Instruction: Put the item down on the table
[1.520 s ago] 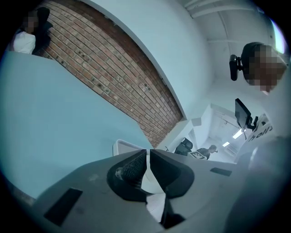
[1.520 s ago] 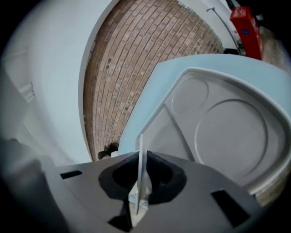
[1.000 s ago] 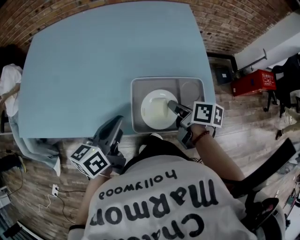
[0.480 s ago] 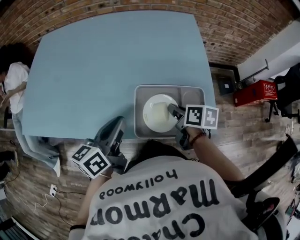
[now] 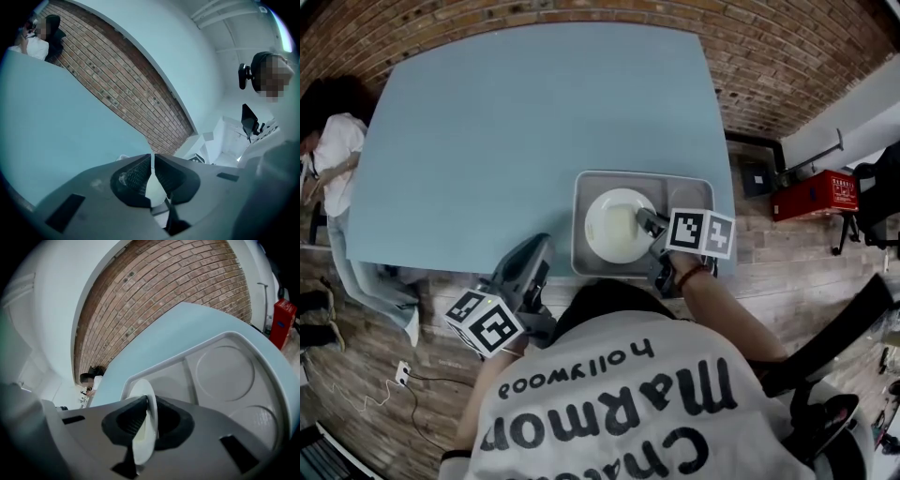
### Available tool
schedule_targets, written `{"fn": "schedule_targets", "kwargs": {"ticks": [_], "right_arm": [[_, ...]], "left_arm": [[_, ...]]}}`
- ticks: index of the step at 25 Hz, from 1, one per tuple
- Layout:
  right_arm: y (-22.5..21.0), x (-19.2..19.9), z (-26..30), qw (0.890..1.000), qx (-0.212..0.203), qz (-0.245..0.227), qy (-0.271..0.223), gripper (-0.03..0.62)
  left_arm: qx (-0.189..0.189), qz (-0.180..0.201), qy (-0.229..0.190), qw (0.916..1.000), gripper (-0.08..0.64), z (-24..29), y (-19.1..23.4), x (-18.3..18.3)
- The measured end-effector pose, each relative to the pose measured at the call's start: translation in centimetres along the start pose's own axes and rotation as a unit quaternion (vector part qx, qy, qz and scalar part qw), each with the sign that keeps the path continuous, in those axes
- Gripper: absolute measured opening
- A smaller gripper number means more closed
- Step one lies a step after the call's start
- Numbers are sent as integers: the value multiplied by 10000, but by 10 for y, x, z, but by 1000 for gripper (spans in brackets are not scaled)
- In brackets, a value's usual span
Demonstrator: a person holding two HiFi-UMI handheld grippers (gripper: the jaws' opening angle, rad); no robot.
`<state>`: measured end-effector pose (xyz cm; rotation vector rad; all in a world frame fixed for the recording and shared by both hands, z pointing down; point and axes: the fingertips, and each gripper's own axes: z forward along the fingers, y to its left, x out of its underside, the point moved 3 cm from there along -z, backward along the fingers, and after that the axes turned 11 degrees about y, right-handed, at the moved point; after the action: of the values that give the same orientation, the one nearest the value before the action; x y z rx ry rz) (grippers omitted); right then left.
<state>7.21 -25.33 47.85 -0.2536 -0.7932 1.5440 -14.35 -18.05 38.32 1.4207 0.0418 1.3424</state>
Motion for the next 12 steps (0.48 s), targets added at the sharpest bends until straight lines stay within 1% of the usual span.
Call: {"fn": "schedule_targets", "kwargs": {"ticks": [7,12], "right_arm": [[3,-1,8,10000,-20,-79,43,34],[3,0,9,9995,165,-276,52,49]], "left_arm": [[-51,-40,-38,10000,26,-1,2,1],[-42,-57,-33,10000,26,-1,4,0]]}}
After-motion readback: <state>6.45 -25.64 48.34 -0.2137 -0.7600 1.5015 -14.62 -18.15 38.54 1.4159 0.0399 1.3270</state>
